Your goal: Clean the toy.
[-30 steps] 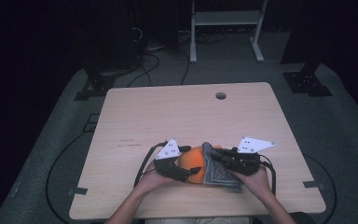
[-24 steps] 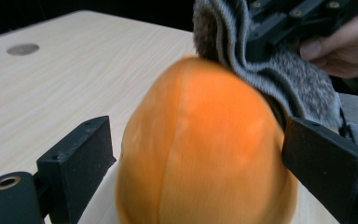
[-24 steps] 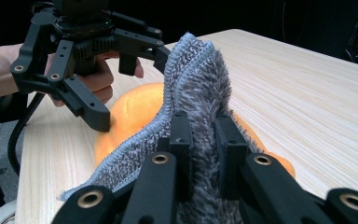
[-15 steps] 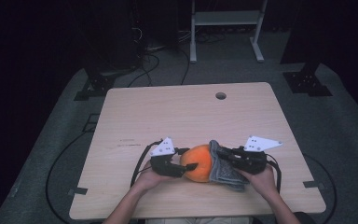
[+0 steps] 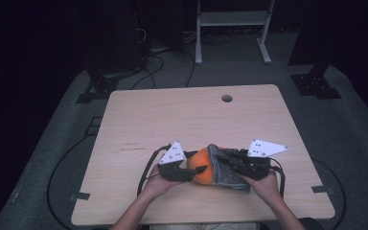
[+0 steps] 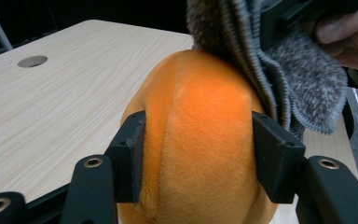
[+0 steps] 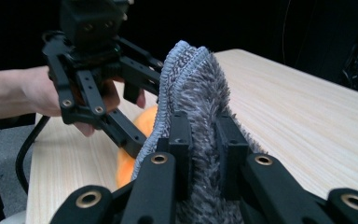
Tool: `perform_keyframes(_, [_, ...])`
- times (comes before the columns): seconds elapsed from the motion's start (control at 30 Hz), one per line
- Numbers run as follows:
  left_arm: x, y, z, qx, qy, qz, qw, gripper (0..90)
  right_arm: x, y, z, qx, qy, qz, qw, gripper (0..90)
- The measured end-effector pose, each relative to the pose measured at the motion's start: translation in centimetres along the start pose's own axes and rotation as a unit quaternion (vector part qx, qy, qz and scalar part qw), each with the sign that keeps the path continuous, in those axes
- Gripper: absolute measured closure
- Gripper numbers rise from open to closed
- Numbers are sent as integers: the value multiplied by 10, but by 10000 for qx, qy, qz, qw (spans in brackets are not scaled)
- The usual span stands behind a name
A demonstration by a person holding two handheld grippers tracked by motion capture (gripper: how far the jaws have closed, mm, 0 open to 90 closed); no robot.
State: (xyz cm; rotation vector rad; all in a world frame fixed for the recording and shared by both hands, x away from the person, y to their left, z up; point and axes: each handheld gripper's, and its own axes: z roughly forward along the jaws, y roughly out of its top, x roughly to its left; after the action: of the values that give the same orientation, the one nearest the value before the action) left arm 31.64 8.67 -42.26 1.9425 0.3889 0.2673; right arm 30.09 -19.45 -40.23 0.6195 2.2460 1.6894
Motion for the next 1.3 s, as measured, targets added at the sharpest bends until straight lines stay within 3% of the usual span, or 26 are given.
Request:
perform_keyframes(0.1, [-2,0,2,-35,-147,33,9999,425,-8,-6,0,102,-33,187,9998,791])
perform_keyframes(0.13, [-2,0,3,-41,-180,50,9998,348,-11,-11,-1,160,-37,228,9996,792])
perform_keyframes(0.17, [-2,0,3,-50,-214,11,9998,348,-11,-11,-1,160,-37,228,9996,792])
perform_keyframes(0.2, [1,0,2,-35,-550,-182,9983,231,-13,-13,-3,164,-24,328,9993,792])
perform_keyframes(0.27, [3,-1,1,-57,-612,-222,9979,172,-14,-14,-5,185,-33,321,9993,792])
perform_keyframes(0.3, [3,-1,0,-69,-547,-210,9983,172,-14,-14,-5,185,-33,321,9993,792])
perform_keyframes(0.33, [4,-2,1,22,-449,-225,9987,112,-15,-15,-6,165,-27,361,9992,791])
perform_keyframes(0.37, [6,-6,6,221,-385,-227,9988,116,-15,-15,-6,162,-37,357,9992,791])
perform_keyframes(0.43, [6,-9,7,187,-446,-240,9985,135,-16,-14,-6,156,-40,356,9992,791])
perform_keyframes(0.47, [4,-11,6,55,-357,-86,9993,273,-16,-15,-6,188,-93,332,9992,791])
perform_keyframes(0.57, [5,-8,3,16,-238,-131,9996,386,-17,-13,-10,142,-145,369,9991,792])
perform_keyframes(0.67, [5,-6,3,-61,-204,-152,9997,411,-12,-7,-15,54,-190,249,9995,792])
perform_keyframes(0.77, [1,-3,6,-101,-192,-180,9996,422,10,10,-14,-157,64,-56,9998,794])
perform_keyframes(0.8, [-1,-2,7,-95,-190,-152,9997,425,10,10,-14,-157,64,-56,9998,794])
perform_keyframes(0.83, [-4,-1,8,-67,-186,-78,9998,425,19,14,-6,-56,181,-226,9996,794])
perform_keyframes(0.87, [-4,-1,8,-67,-186,-78,9998,426,19,14,-6,-56,181,-226,9996,794])
perform_keyframes(0.9, [-6,-1,8,-42,-171,-23,9998,426,20,13,2,148,54,-372,9992,794])
perform_keyframes(1.03, [-7,-2,8,-1,-153,-4,9999,430,8,5,3,212,-22,-218,9995,795])
perform_keyframes(1.13, [-5,-1,8,-44,-158,-78,9998,431,-6,-1,-10,307,-416,-105,9986,796])
perform_keyframes(1.27, [-4,0,8,-201,-127,-210,9995,439,-8,0,-17,154,-386,37,9991,796])
perform_keyframes(1.3, [-6,3,8,-223,-123,-208,9995,444,-1,6,-18,-59,-150,76,9998,796])
